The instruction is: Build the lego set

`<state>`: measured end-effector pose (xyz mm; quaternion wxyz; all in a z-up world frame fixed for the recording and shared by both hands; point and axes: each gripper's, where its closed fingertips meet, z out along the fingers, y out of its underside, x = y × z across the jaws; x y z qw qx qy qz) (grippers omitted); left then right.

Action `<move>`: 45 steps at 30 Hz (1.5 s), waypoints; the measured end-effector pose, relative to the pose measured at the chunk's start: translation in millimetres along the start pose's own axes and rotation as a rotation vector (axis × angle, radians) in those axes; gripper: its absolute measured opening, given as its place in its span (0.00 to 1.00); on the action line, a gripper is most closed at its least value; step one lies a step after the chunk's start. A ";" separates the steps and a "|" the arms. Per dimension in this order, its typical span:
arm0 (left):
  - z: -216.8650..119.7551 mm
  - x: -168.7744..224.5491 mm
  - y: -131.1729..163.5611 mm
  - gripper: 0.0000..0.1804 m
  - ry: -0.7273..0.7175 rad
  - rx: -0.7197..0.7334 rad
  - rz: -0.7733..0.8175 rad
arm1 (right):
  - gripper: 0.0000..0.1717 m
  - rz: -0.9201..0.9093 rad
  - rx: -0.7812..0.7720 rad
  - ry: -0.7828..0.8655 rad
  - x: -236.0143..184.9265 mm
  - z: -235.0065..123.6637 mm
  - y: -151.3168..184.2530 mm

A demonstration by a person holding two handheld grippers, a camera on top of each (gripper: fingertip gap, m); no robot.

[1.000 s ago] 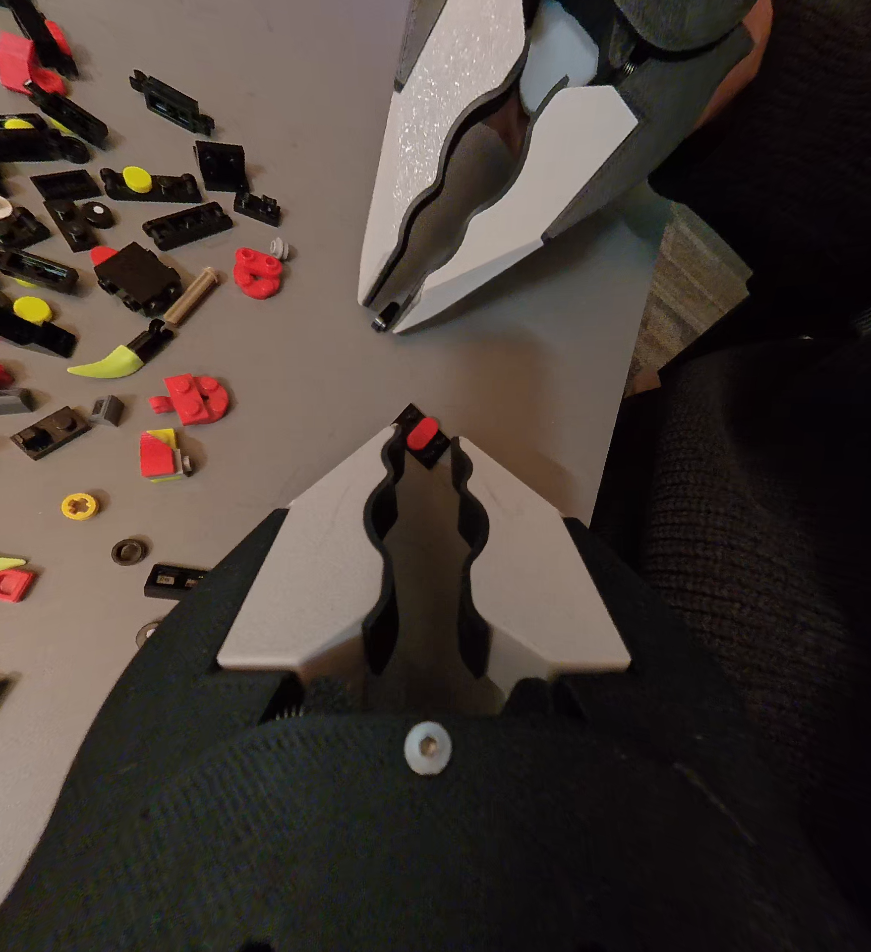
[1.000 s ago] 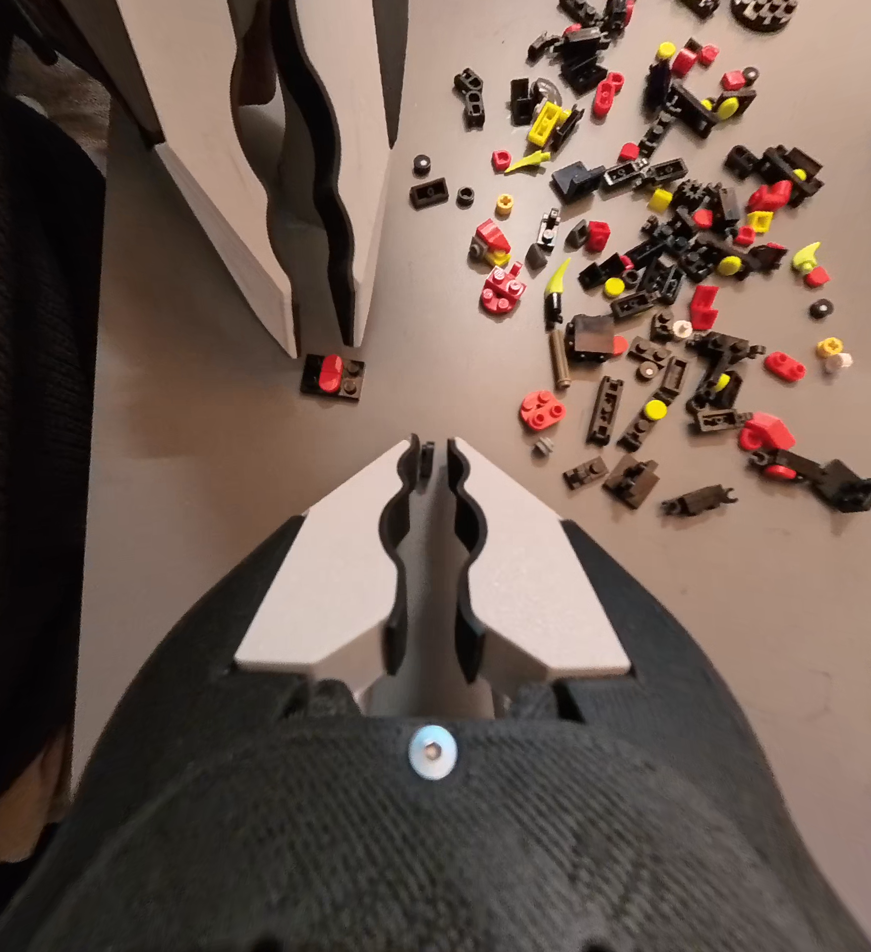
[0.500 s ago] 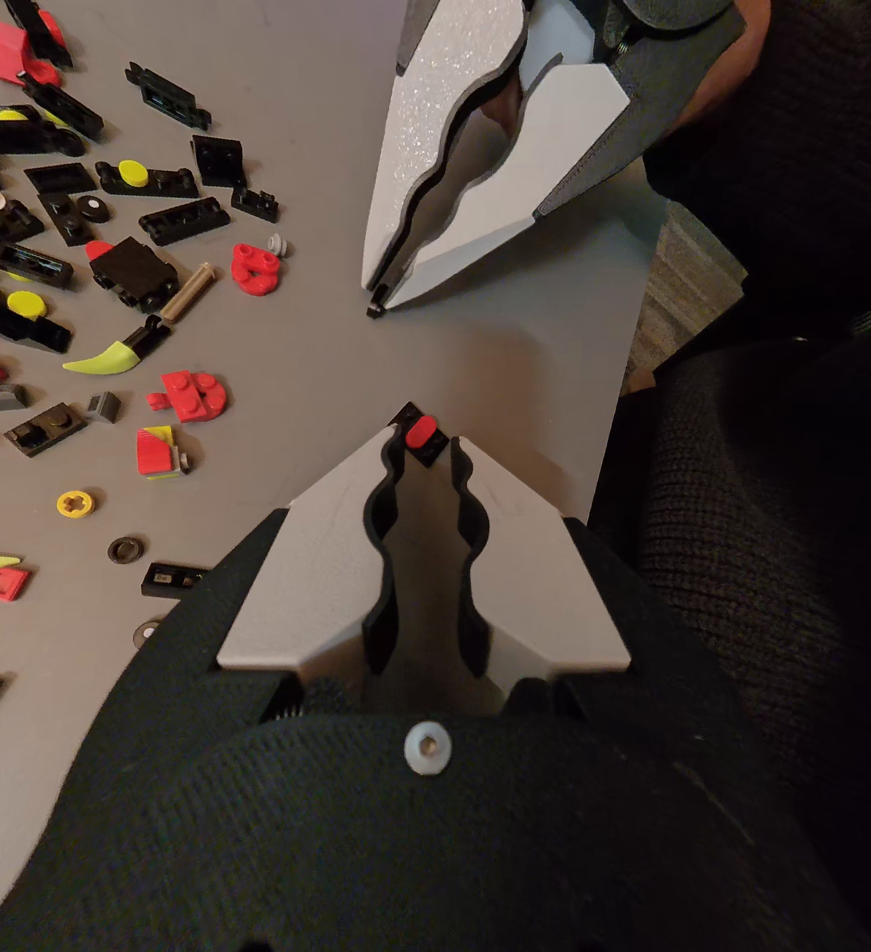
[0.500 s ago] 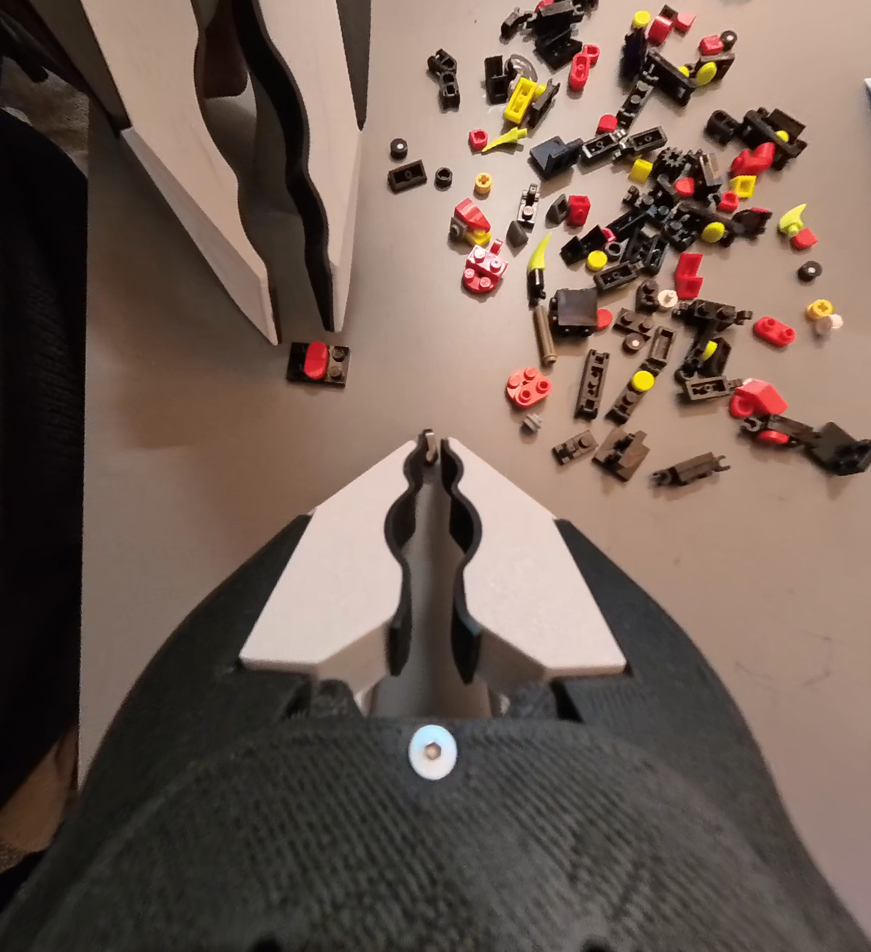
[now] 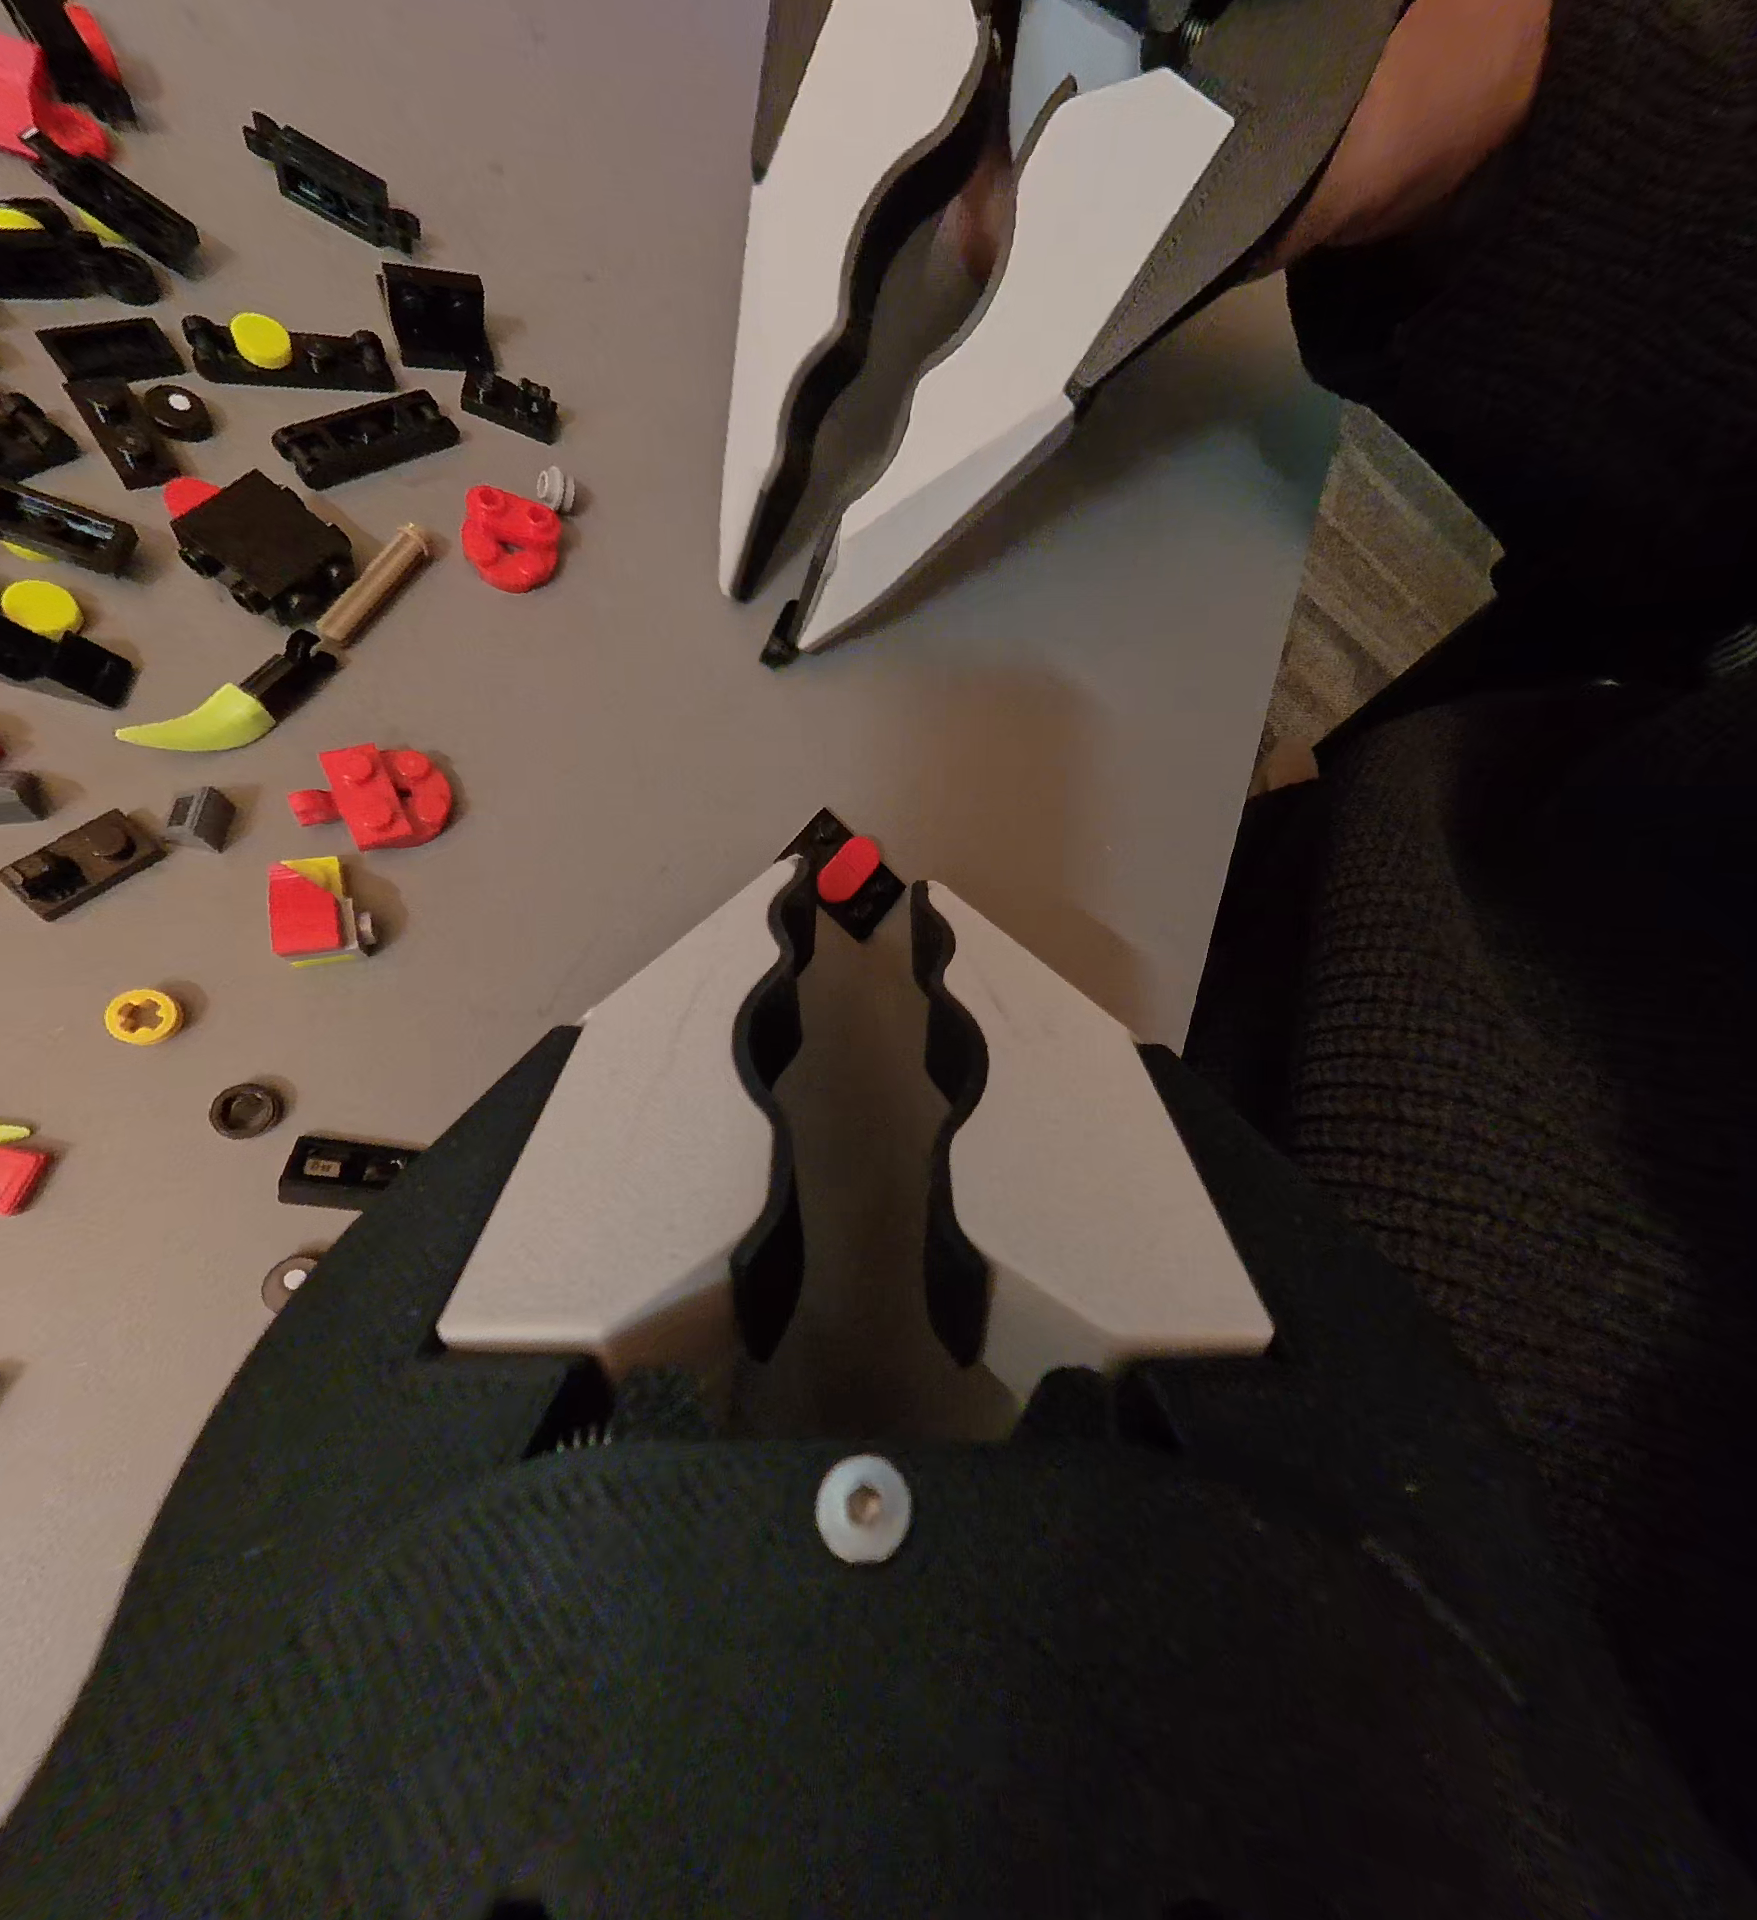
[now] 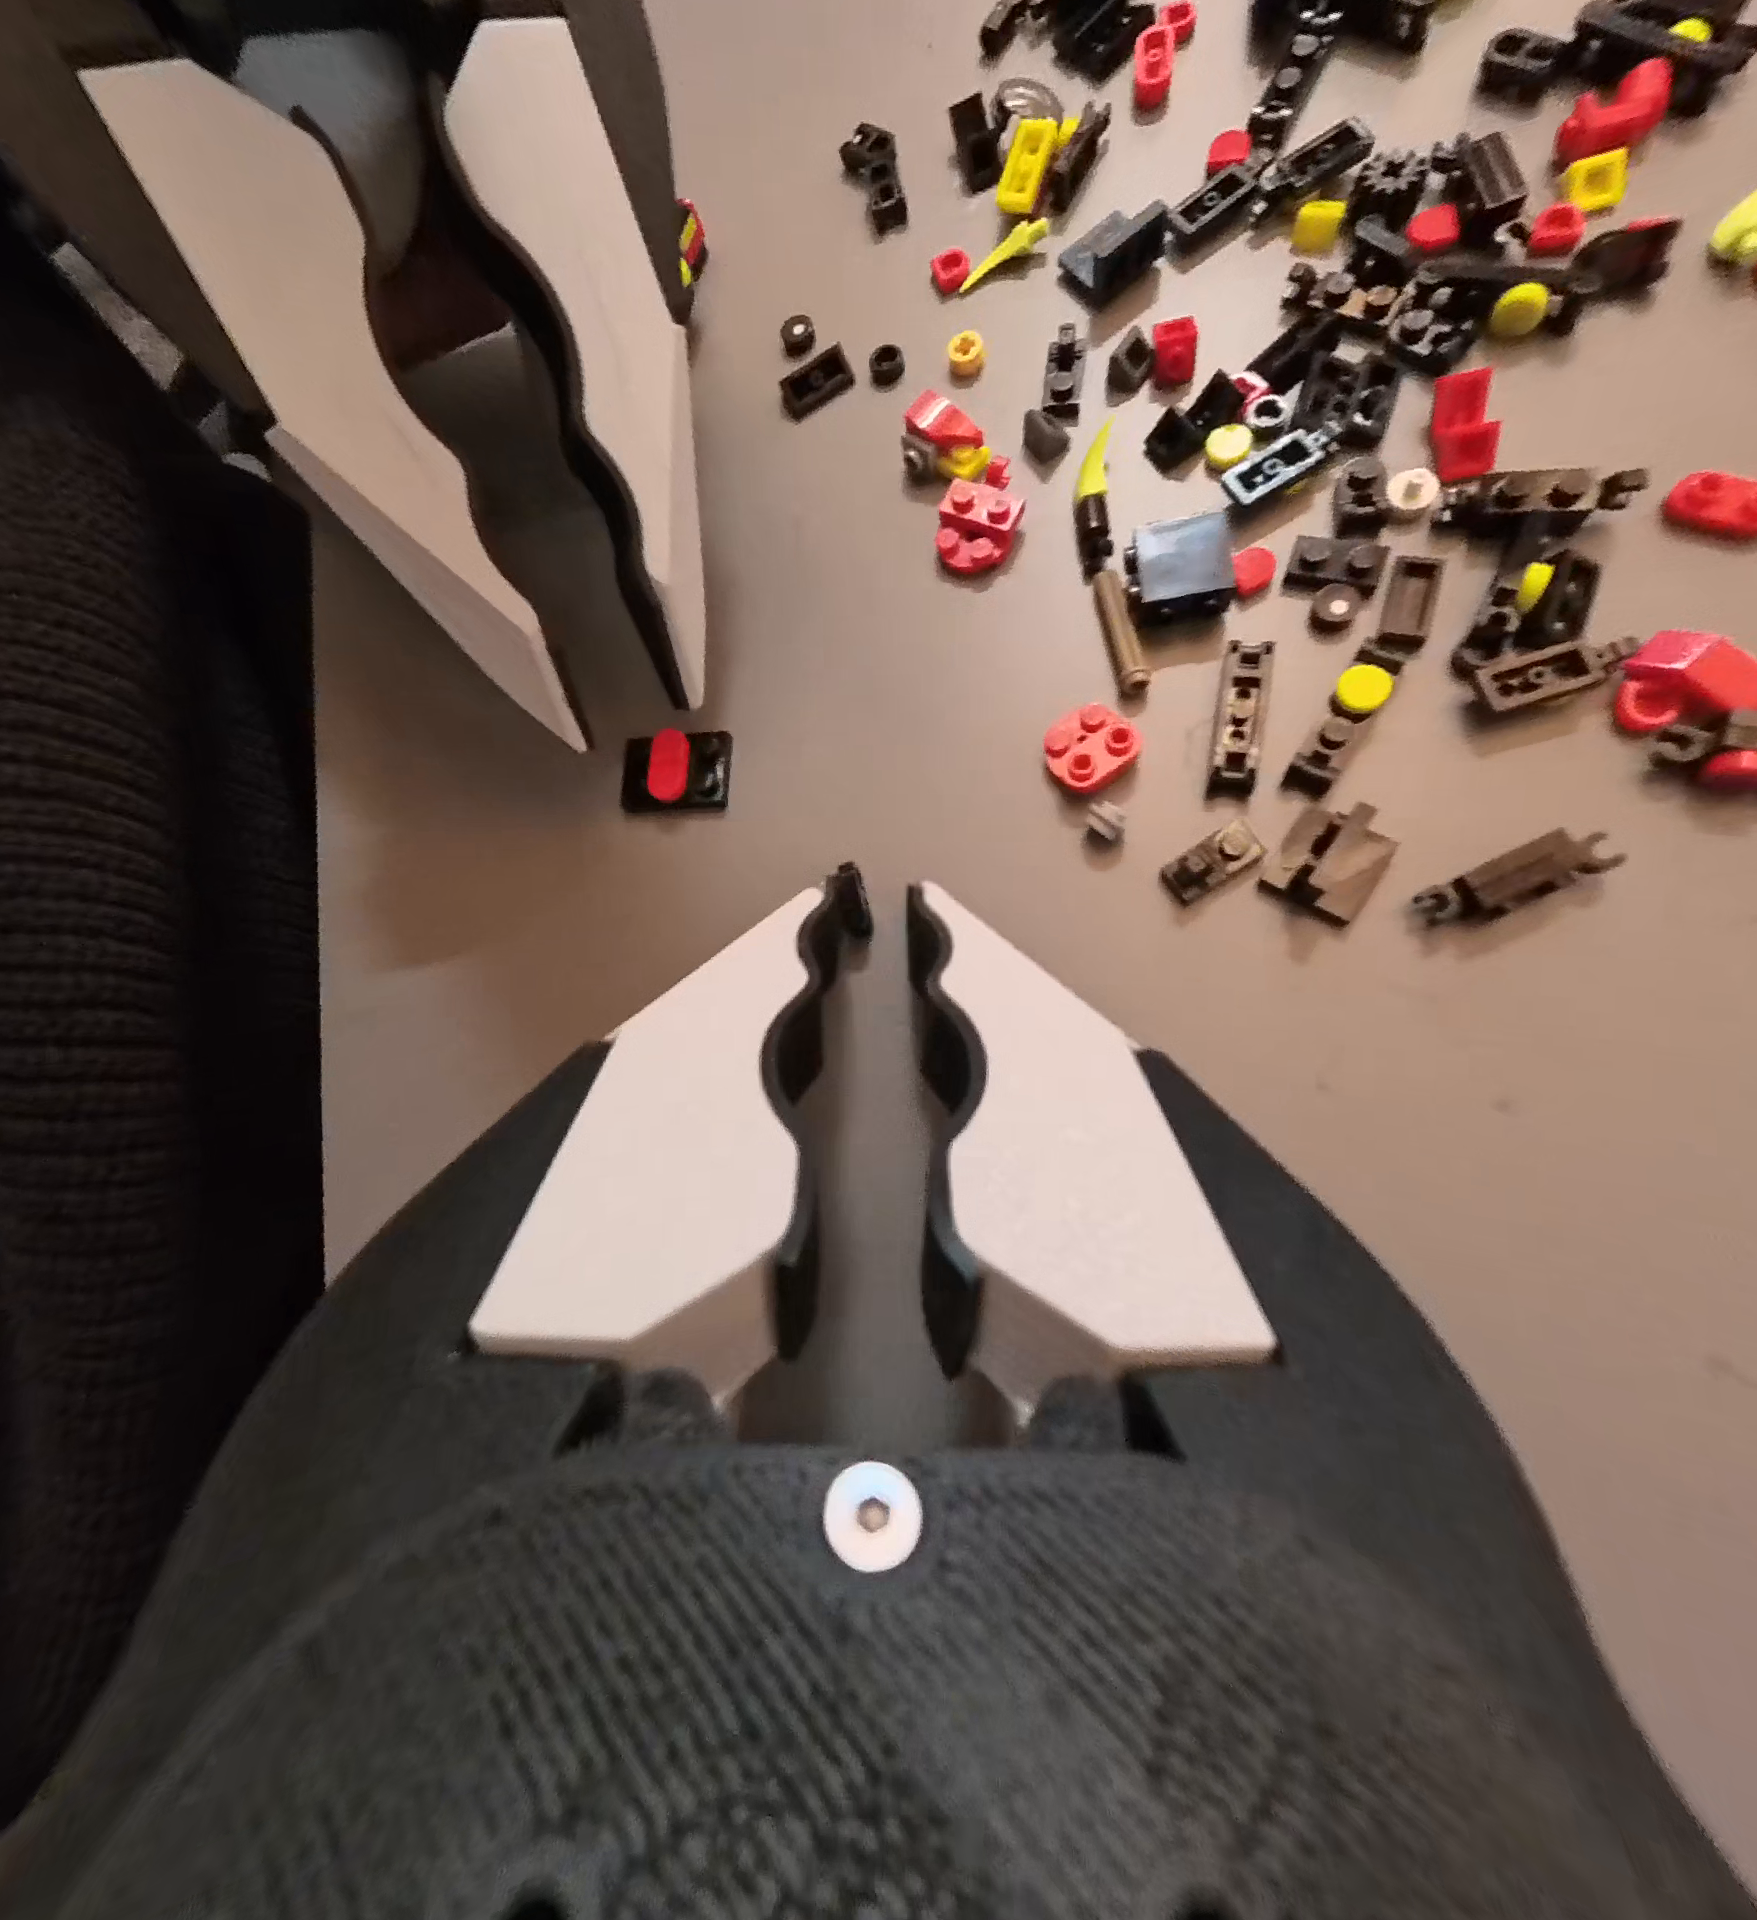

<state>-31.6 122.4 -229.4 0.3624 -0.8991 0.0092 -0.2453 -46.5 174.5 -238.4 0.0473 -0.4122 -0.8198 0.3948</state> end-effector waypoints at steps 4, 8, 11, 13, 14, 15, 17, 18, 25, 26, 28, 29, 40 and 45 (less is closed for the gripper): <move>0.2 0.0 0.2 0.09 0.000 -0.002 0.001 | 0.07 0.003 0.007 0.035 4.4 0.3 -2.1; 0.2 0.1 0.4 0.09 0.000 -0.002 0.002 | 0.06 0.032 0.018 0.045 8.1 -0.2 -3.2; 0.3 0.3 0.5 0.09 0.001 -0.003 0.003 | 0.04 0.044 0.038 0.058 12.3 -3.5 -5.3; 0.3 0.3 0.6 0.09 0.000 -0.003 0.004 | 0.00 0.064 0.054 0.051 12.9 -5.7 -7.3; 0.4 0.2 0.6 0.09 0.000 -0.003 0.003 | 0.00 0.077 0.058 0.039 12.3 -6.2 -7.6; 0.4 0.3 0.7 0.09 0.001 -0.004 0.003 | 0.00 0.090 0.060 0.032 12.2 -6.3 -7.4; 0.5 0.2 0.7 0.09 0.001 -0.004 0.003 | 0.00 0.096 0.056 0.045 15.3 -6.7 -6.1; 0.4 0.3 0.7 0.09 0.000 -0.004 0.004 | 0.00 0.087 0.059 0.057 16.8 -7.7 -6.6; 0.6 0.4 0.8 0.09 0.000 -0.005 0.005 | 0.08 -0.075 0.063 0.088 10.9 -11.7 -12.3; 0.7 0.5 1.0 0.09 0.000 -0.006 0.005 | 0.09 -0.115 0.045 0.109 11.1 -10.6 -10.9; 0.8 0.4 1.3 0.09 0.000 -0.008 0.006 | 0.10 -0.196 0.005 0.165 12.8 -8.6 -9.3; 0.8 0.4 1.2 0.09 -0.001 -0.007 0.006 | 0.10 -0.236 -0.016 0.195 14.2 -7.4 -8.9; 0.7 0.8 0.9 0.09 -0.001 -0.006 0.007 | 0.07 -0.287 -0.065 0.222 13.4 1.0 -8.2; 0.8 0.7 1.0 0.09 -0.001 -0.007 0.007 | 0.05 -0.271 -0.073 0.223 14.7 3.4 -6.3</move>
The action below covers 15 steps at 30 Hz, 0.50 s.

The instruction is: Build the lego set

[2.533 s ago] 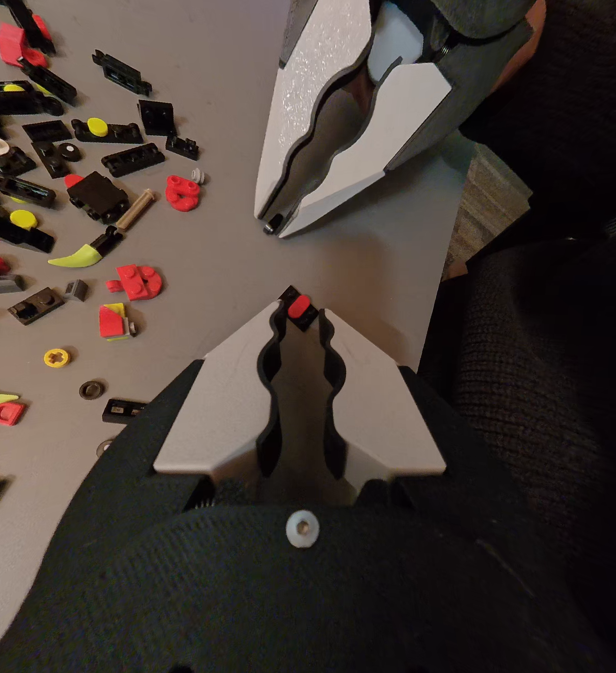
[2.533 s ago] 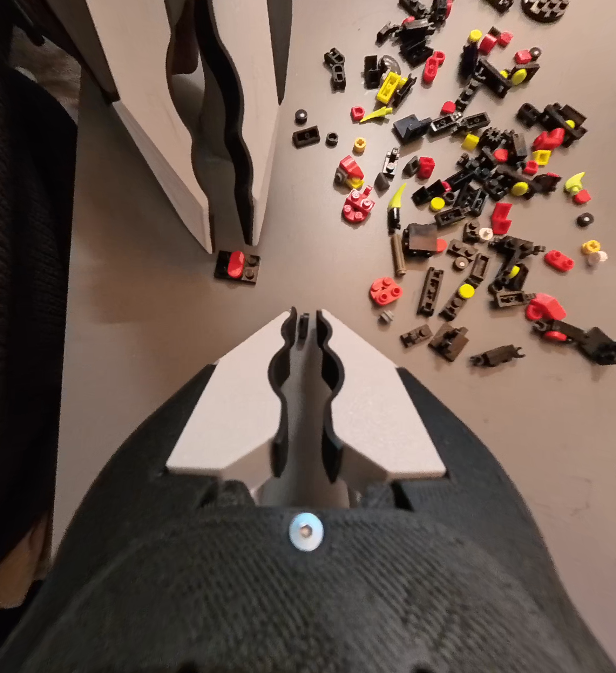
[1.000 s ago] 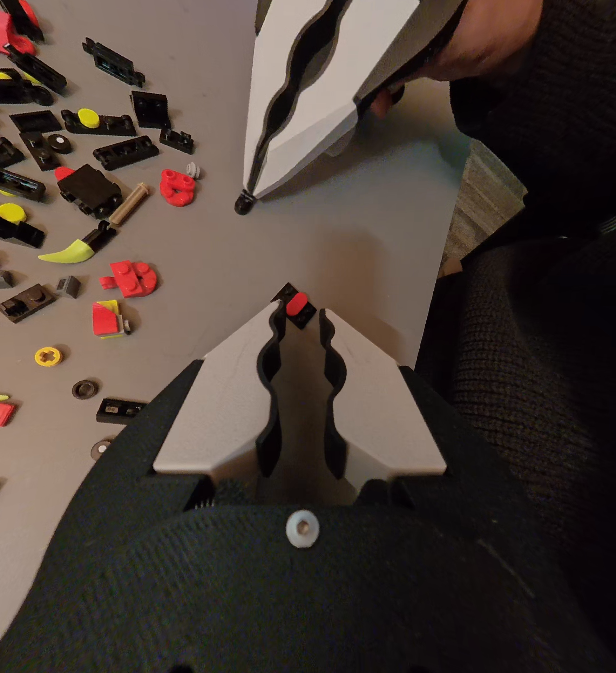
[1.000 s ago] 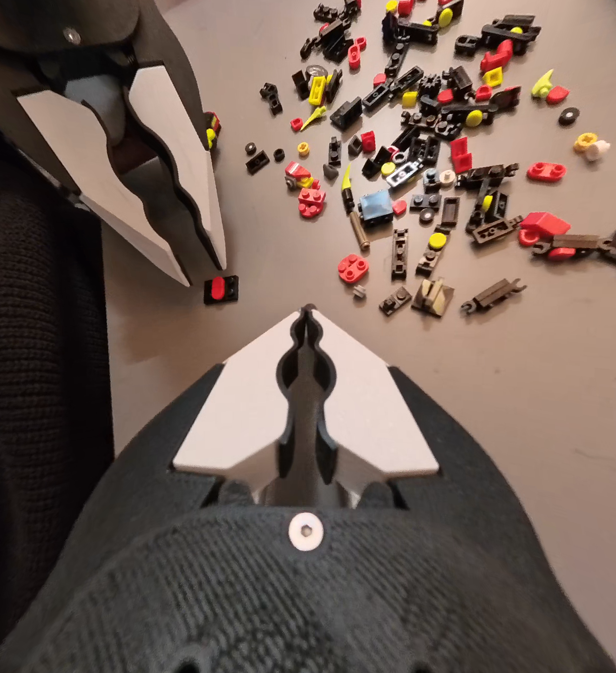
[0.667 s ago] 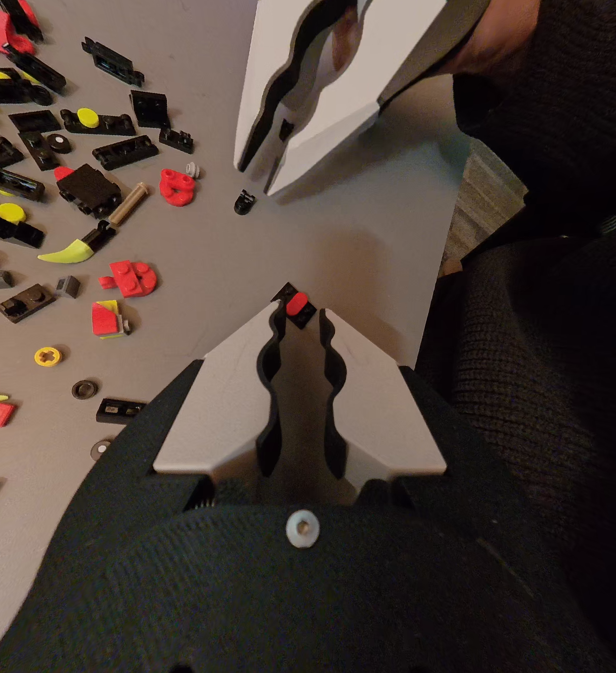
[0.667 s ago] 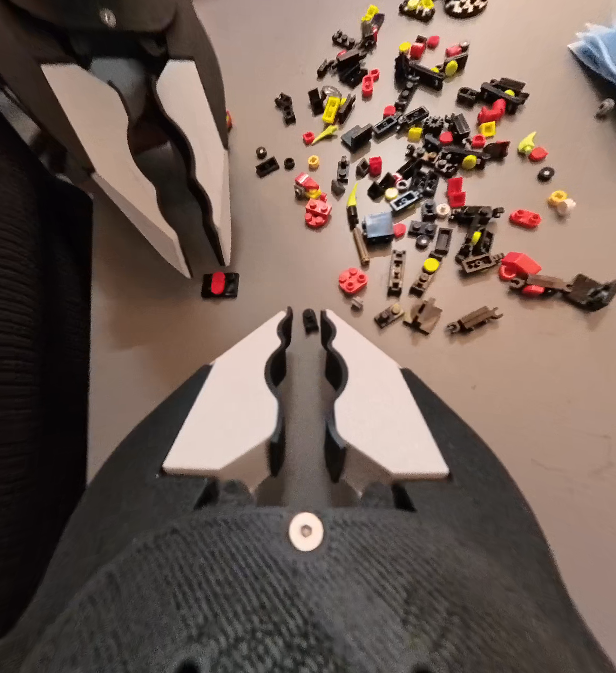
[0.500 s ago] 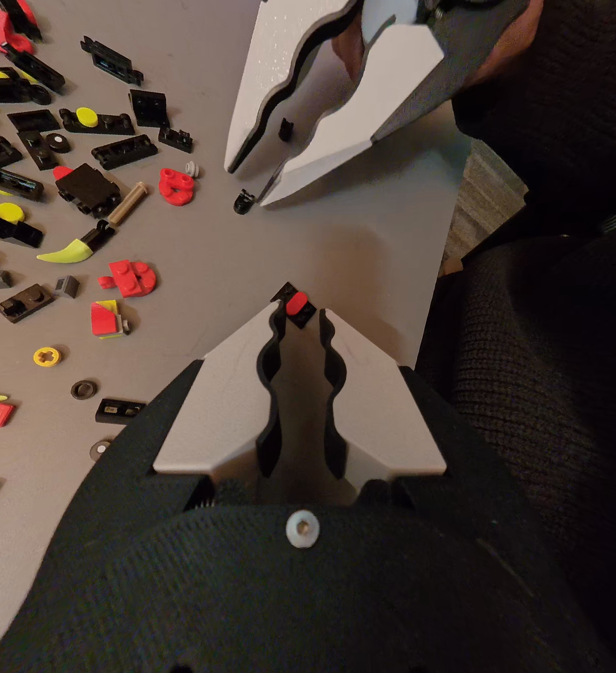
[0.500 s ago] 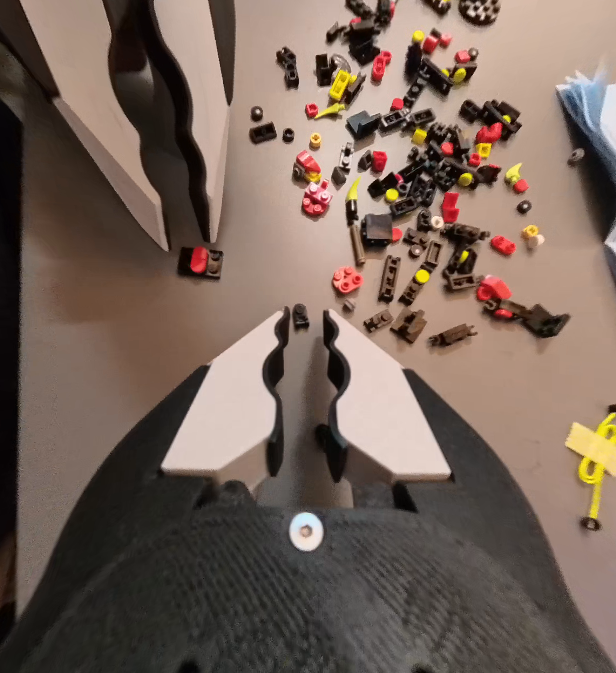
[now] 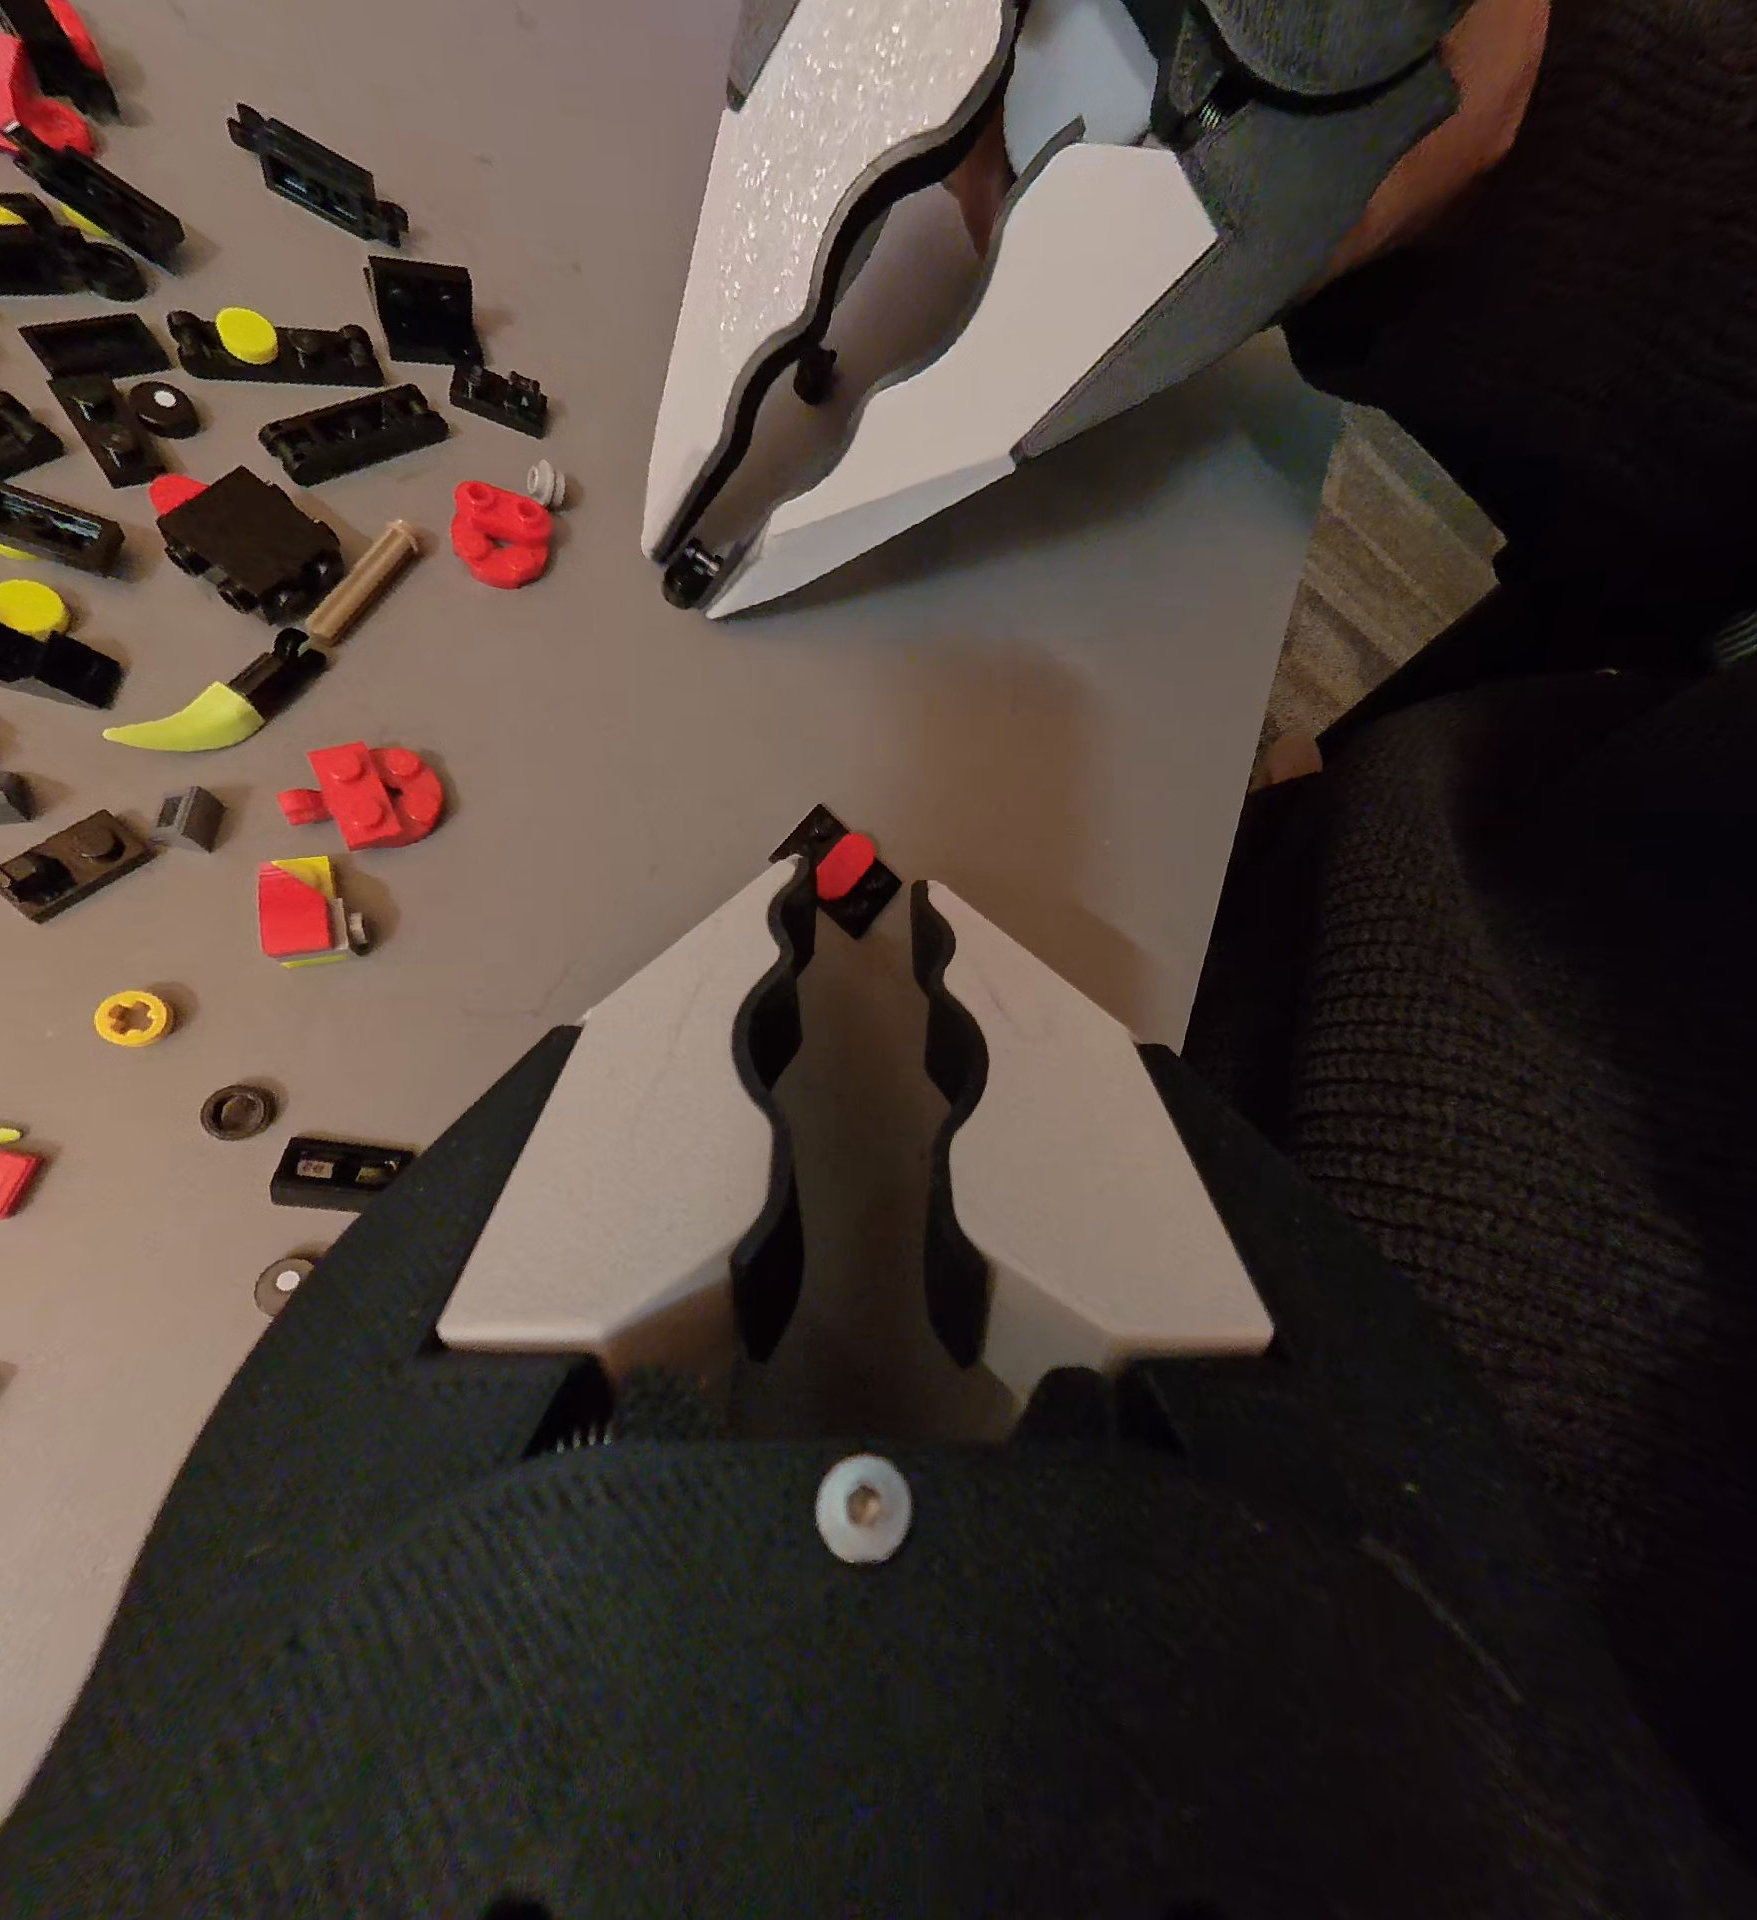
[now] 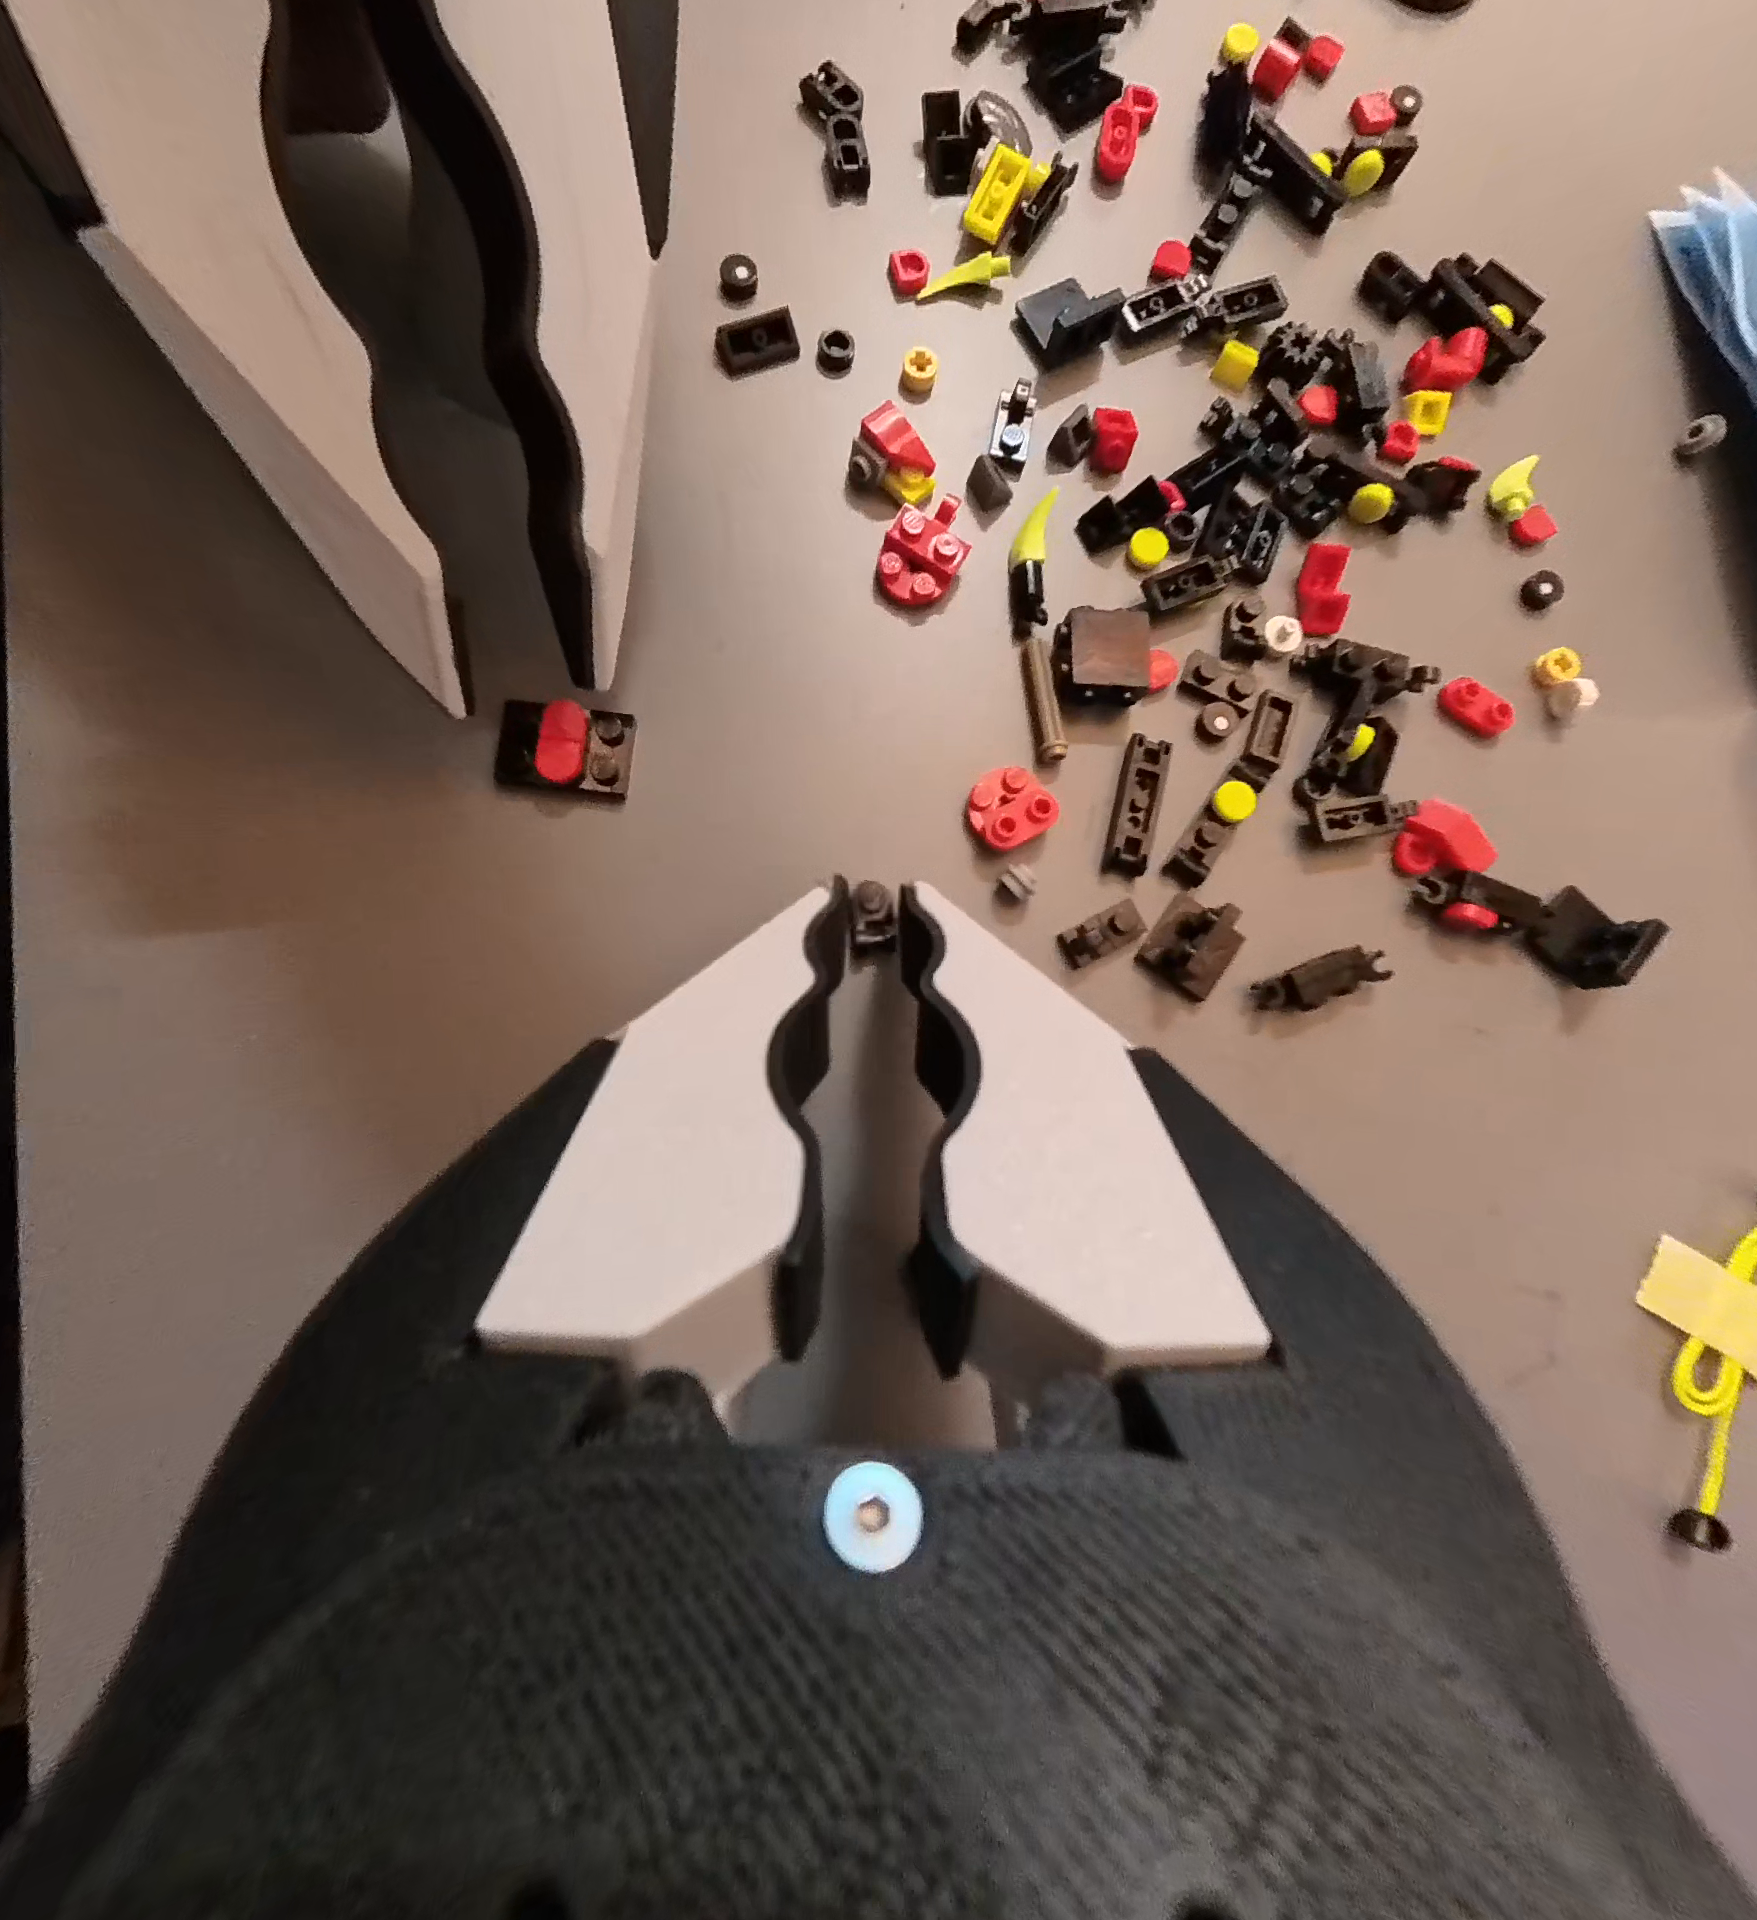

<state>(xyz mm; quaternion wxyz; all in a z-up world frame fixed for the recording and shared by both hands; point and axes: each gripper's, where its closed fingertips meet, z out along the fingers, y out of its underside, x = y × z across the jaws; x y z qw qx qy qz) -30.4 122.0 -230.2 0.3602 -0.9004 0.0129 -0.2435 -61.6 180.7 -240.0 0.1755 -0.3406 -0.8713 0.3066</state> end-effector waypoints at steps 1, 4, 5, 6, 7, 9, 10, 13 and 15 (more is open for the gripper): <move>-0.1 0.1 -0.1 0.09 0.000 0.000 0.000 | 0.04 0.001 0.000 0.000 -0.3 0.3 -0.3; 0.1 0.0 0.1 0.09 0.000 -0.001 0.000 | 0.04 0.007 -0.001 0.002 -0.4 0.9 -0.8; 0.2 -0.1 0.2 0.09 -0.001 -0.002 0.000 | 0.03 0.009 0.000 -0.001 -1.0 0.8 -0.8; 0.2 -0.2 0.3 0.09 -0.001 -0.002 0.000 | 0.03 0.012 0.001 -0.005 -1.6 0.7 -1.0; 0.1 -0.2 0.3 0.09 -0.001 -0.002 0.000 | 0.03 0.016 0.004 -0.007 -2.2 0.5 -1.3; 0.1 -0.9 0.7 0.09 -0.005 -0.005 -0.001 | 0.03 0.028 0.016 -0.006 -3.2 -1.3 -4.1; 0.2 -1.4 1.0 0.09 -0.007 -0.006 -0.002 | 0.03 0.039 0.026 0.000 -3.7 -2.8 -6.6; 0.5 -2.7 1.8 0.09 -0.014 -0.011 -0.002 | 0.03 0.089 0.050 0.008 -12.6 -6.4 -15.8; 1.1 -3.5 3.3 0.09 -0.017 -0.019 -0.004 | 0.03 0.102 0.045 0.014 -22.5 -5.7 -20.2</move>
